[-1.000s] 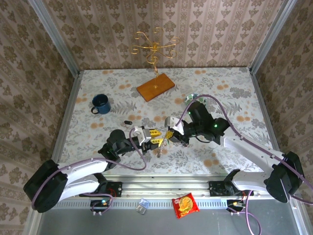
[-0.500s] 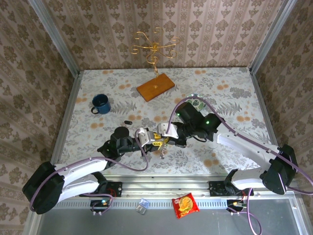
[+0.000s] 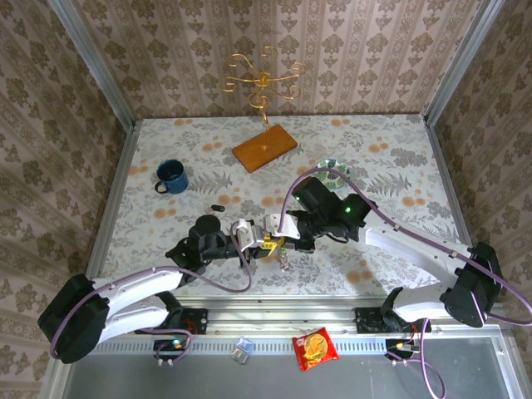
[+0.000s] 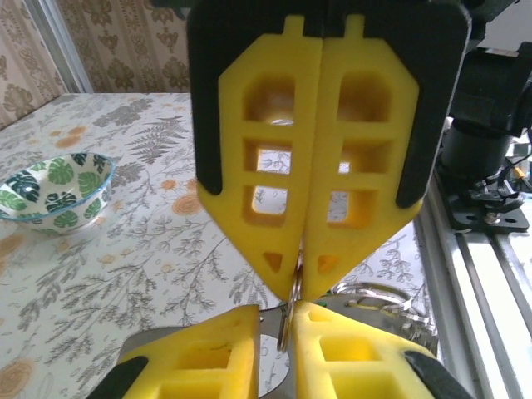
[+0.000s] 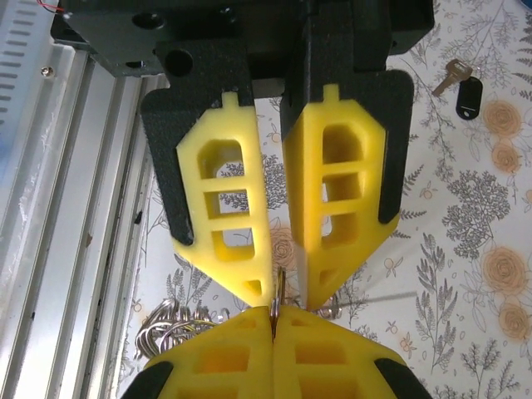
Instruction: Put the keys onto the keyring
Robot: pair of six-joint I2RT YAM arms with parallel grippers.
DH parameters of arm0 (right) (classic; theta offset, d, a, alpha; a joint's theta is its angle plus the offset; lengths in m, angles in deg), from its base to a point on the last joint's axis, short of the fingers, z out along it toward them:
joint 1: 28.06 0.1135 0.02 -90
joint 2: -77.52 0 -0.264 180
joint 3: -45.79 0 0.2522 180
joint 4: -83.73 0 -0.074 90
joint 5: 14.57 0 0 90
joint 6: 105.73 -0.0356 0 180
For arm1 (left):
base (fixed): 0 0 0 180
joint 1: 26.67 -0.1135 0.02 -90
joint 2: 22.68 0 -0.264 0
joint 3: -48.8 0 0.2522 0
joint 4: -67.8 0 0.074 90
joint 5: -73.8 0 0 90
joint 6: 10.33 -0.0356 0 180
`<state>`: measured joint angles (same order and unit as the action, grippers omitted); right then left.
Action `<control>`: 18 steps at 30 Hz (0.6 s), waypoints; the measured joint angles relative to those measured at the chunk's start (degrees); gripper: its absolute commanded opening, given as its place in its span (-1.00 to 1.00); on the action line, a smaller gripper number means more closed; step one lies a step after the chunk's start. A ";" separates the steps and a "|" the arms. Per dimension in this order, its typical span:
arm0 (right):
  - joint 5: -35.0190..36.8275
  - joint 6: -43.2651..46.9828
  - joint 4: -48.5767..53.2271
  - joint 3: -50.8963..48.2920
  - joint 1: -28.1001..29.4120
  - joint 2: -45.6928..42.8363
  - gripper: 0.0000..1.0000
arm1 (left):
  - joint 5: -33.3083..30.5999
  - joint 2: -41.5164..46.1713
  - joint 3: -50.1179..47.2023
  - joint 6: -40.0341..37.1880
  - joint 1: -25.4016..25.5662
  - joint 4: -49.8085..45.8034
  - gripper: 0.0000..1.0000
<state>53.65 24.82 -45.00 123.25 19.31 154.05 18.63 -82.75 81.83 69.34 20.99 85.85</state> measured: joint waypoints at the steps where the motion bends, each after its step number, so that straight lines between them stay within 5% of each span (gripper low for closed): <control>1: 0.00 -0.02 -0.02 0.00 0.04 0.15 -1.00 | 0.37 -0.09 0.00 -0.07 0.00 -0.24 -0.86; 7: -1.09 -3.28 -3.96 -2.12 -0.94 -0.92 -0.44 | 0.92 -0.17 0.02 -0.42 0.00 -0.50 -1.00; 18: -9.81 -14.91 -19.34 -14.67 -6.64 -9.03 -0.38 | 0.79 -2.49 -3.10 3.96 -0.02 11.41 -1.00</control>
<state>43.83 9.92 -64.34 108.58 12.67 145.03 19.42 -85.25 78.73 73.30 20.97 97.26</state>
